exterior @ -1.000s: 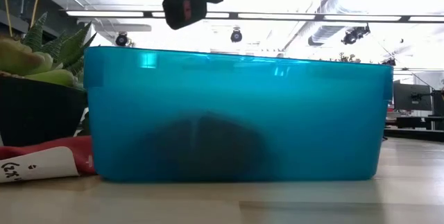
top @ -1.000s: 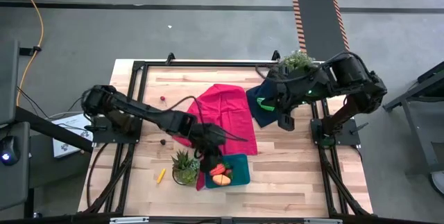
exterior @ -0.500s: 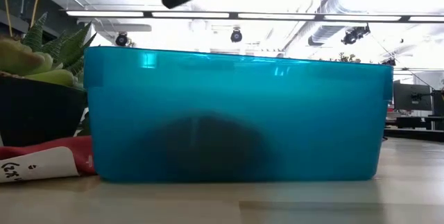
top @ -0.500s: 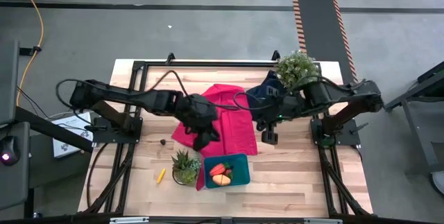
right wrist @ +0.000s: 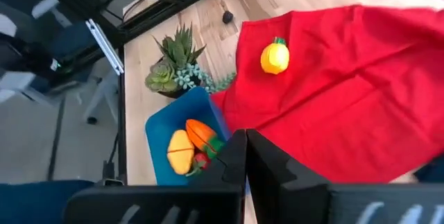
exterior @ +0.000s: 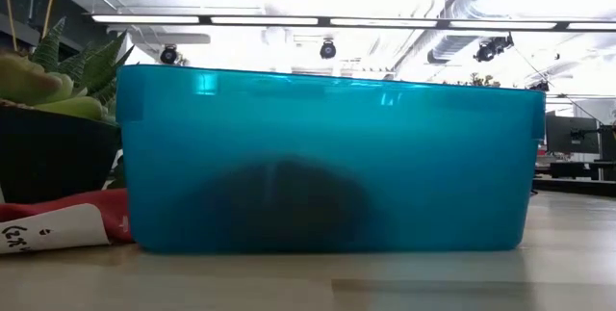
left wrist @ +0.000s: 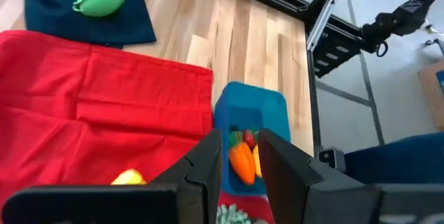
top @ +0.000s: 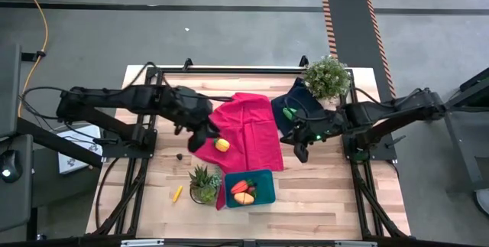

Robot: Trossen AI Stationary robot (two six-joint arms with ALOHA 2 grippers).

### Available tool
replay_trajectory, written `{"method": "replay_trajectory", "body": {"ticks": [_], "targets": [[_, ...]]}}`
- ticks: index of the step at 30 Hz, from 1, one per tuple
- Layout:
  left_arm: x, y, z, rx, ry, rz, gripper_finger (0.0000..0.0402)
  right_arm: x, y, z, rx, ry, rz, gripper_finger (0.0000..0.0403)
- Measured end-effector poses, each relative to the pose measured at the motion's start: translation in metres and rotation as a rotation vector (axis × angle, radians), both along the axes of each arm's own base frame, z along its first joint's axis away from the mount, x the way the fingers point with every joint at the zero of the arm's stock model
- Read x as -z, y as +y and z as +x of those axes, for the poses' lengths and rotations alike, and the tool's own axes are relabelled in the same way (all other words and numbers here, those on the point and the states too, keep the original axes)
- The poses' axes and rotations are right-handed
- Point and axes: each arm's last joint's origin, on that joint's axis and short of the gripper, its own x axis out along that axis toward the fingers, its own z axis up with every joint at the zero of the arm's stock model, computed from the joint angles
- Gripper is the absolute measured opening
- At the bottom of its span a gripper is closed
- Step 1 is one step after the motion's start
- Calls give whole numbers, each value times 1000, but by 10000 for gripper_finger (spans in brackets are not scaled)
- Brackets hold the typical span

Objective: Pick and placing Produce into tupperware
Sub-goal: Put the green corn into the blue bin

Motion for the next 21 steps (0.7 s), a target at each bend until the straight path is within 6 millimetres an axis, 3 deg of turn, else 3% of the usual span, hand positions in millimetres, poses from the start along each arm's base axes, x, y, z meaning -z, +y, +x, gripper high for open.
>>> {"method": "replay_trajectory", "body": {"ticks": [5,11,17,21], "targets": [[-9,0,-33,-75,44,41,83,17,1,3,36,-9,60,0],[-23,1,-65,-186,0,110,83,24,0,16,86,-101,104,0],[-26,3,-86,-276,21,174,83,24,-7,38,145,-223,142,1],[-18,3,-97,-305,128,160,83,32,-18,52,205,-195,150,1]]}}
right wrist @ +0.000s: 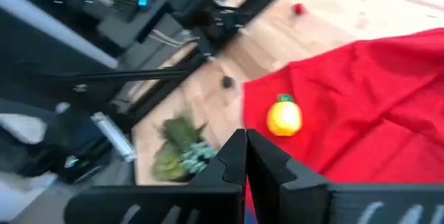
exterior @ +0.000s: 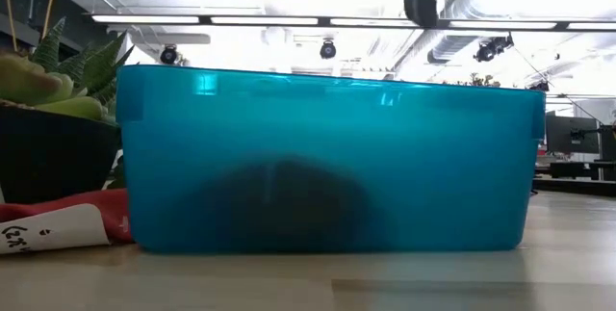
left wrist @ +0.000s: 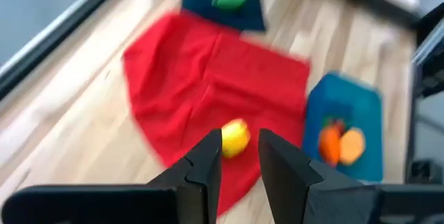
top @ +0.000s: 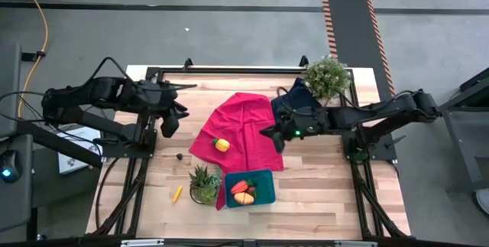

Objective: Pick and placing Produce into tupperware
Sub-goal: Put the green corn into the blue bin

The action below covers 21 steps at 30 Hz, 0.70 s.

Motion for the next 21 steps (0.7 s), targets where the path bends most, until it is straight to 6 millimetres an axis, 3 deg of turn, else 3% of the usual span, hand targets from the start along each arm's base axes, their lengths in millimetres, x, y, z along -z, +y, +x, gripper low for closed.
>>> {"method": "replay_trajectory", "body": {"ticks": [6,10,16,21], "targets": [[8,-1,-8,-21,116,-20,83,-7,-19,23,55,162,-41,1],[7,1,-9,-39,118,17,83,-16,-32,30,57,390,-64,11],[7,2,-10,-47,124,54,83,-29,-45,32,95,616,-61,101],[7,2,-10,-40,126,60,83,-21,-48,29,150,714,-98,176]]}}
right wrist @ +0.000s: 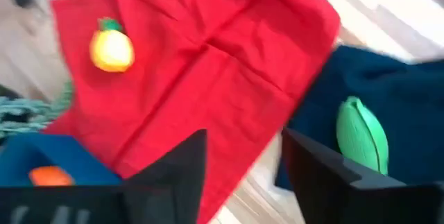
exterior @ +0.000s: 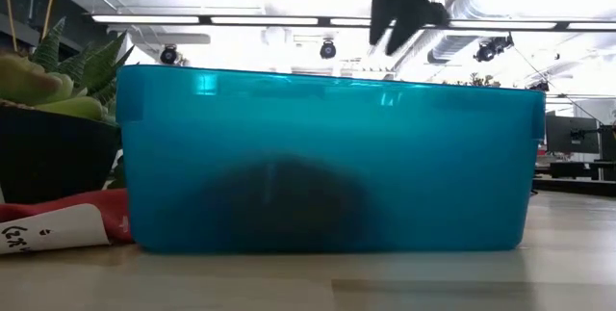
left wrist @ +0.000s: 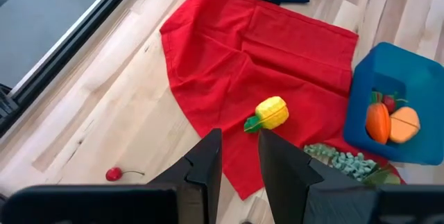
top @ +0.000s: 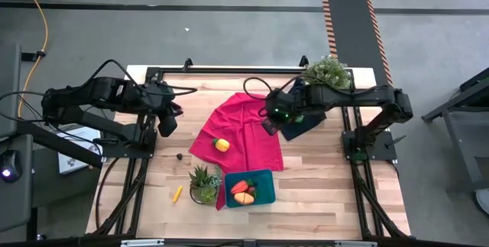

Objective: Pick and placing Produce into tupperware
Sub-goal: Put the green corn into the blue bin

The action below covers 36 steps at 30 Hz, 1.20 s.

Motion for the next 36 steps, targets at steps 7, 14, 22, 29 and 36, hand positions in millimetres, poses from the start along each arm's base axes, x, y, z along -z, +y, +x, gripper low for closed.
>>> {"method": "replay_trajectory", "body": {"ticks": [7,14,22,29,36], "targets": [[0,0,0,4,0,-5,83,41,-11,-14,92,173,88,217],[0,-1,0,15,-1,-19,83,65,-34,-22,164,222,125,220],[0,-1,0,15,-2,-20,83,71,-63,-32,151,258,150,220],[-2,-1,3,-10,-43,-38,83,72,-75,-40,62,316,131,220],[-1,0,5,-34,-53,-51,83,80,-88,-43,-32,385,133,220]]}}
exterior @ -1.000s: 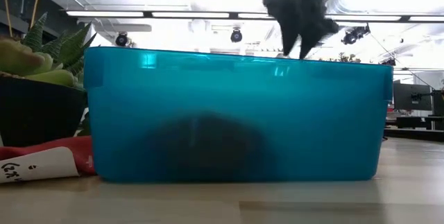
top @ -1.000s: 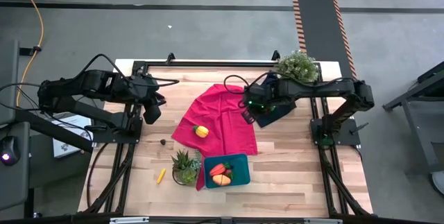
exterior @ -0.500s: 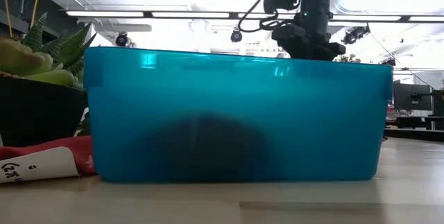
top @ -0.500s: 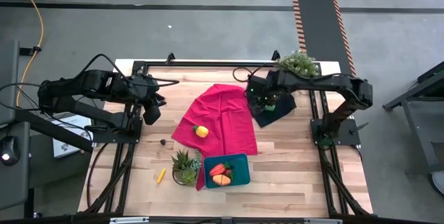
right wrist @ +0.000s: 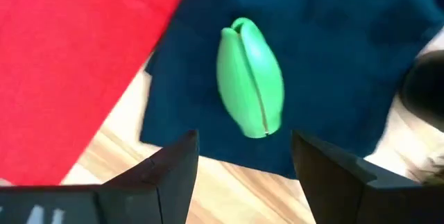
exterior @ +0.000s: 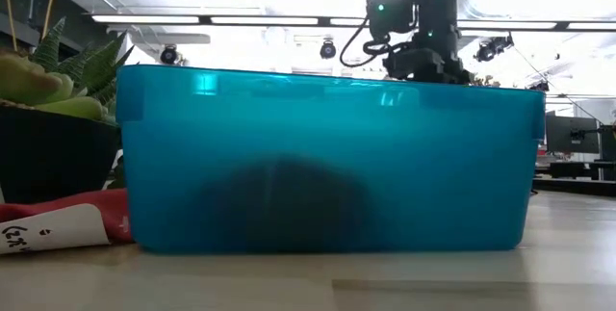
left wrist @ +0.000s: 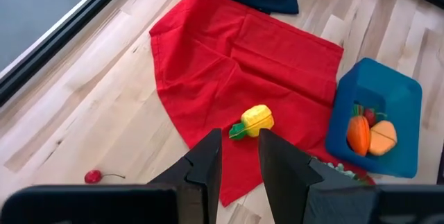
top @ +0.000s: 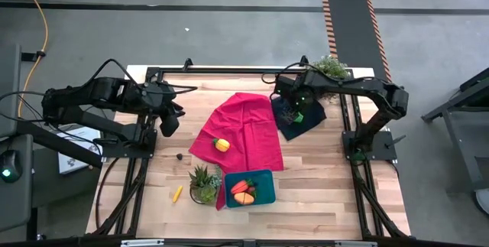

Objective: Pick and placing Produce into tupperware
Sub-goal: Put the green corn into the blue bin

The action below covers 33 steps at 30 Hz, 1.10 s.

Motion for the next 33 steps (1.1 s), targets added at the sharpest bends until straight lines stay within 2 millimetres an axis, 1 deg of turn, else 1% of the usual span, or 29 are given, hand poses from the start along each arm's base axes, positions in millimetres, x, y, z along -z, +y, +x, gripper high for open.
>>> {"method": "replay_trajectory", "body": {"ticks": [2,11,18,33], "targets": [[0,0,0,-7,-2,-5,83,4,-3,2,-20,-3,14,220],[0,0,0,-41,-14,-30,83,34,-12,-3,-64,71,67,220],[0,0,0,-59,-21,-43,83,43,-16,1,-105,69,67,220],[0,0,0,-82,-30,-59,83,67,-22,12,-175,108,58,220]]}}
